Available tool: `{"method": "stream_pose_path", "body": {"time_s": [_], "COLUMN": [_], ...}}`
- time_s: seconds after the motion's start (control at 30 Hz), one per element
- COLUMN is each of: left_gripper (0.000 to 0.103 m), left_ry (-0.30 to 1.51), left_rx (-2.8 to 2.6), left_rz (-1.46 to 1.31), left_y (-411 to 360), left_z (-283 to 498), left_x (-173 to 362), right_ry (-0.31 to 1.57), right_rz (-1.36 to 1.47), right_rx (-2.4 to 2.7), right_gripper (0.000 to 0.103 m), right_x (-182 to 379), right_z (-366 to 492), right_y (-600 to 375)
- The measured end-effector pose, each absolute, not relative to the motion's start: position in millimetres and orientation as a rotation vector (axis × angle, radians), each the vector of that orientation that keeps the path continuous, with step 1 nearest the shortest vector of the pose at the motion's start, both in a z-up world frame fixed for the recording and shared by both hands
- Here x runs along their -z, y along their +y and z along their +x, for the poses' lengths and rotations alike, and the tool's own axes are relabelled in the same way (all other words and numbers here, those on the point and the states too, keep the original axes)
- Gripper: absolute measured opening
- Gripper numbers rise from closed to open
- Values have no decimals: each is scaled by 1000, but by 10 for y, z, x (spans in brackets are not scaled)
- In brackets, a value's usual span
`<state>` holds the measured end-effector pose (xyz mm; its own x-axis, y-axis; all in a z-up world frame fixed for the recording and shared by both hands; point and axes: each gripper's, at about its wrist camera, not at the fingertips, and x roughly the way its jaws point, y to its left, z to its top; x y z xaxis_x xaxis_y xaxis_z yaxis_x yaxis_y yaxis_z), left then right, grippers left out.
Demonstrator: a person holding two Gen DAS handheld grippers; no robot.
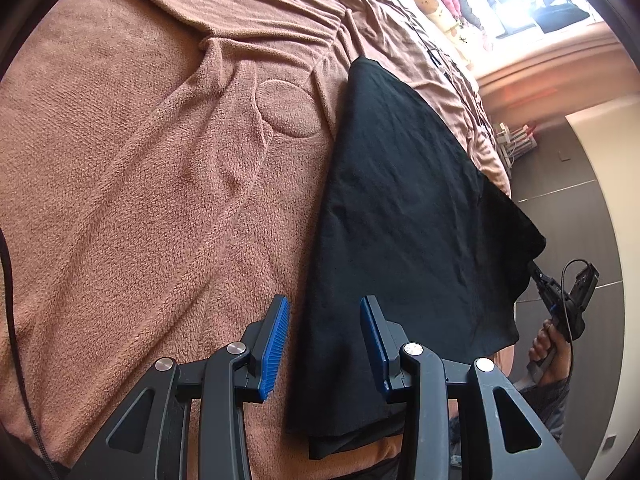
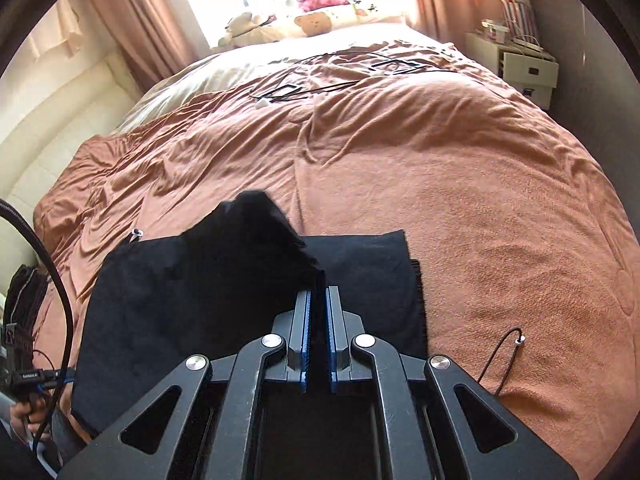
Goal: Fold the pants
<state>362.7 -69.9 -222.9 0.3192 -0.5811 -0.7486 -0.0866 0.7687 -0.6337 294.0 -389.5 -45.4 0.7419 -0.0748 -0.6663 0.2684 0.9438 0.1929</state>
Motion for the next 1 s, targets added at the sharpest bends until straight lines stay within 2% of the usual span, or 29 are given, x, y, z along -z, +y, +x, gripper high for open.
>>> {"method": "stream_pose_path", "body": {"time_s": [0.43, 0.5, 0.57, 0.63, 1.0], "left_gripper": [40, 40, 40, 40, 40], "left_ry": [1222, 1221, 1222, 1223, 1231], "left_rx": [354, 351, 349, 350, 345], "left_rz": [-645, -645, -645, -641, -621], "left_y": [-696, -686, -679, -691, -753], "left_z": [3633, 3624, 3602, 3597, 3606], "left_x": [2215, 2213, 2216, 2217, 2212], "right_ry": [752, 761, 772, 790, 895], "right_rz": [354, 362, 357, 354, 316], "right_rx": [284, 250, 230, 217, 208], "right_gripper": [0, 4, 18, 24, 24], "right_x": [383, 369, 372, 404, 547], "right_z": [3196, 3179, 3149, 3120, 3261], "right_y": [-4025, -3994, -3963, -3951, -4025]}}
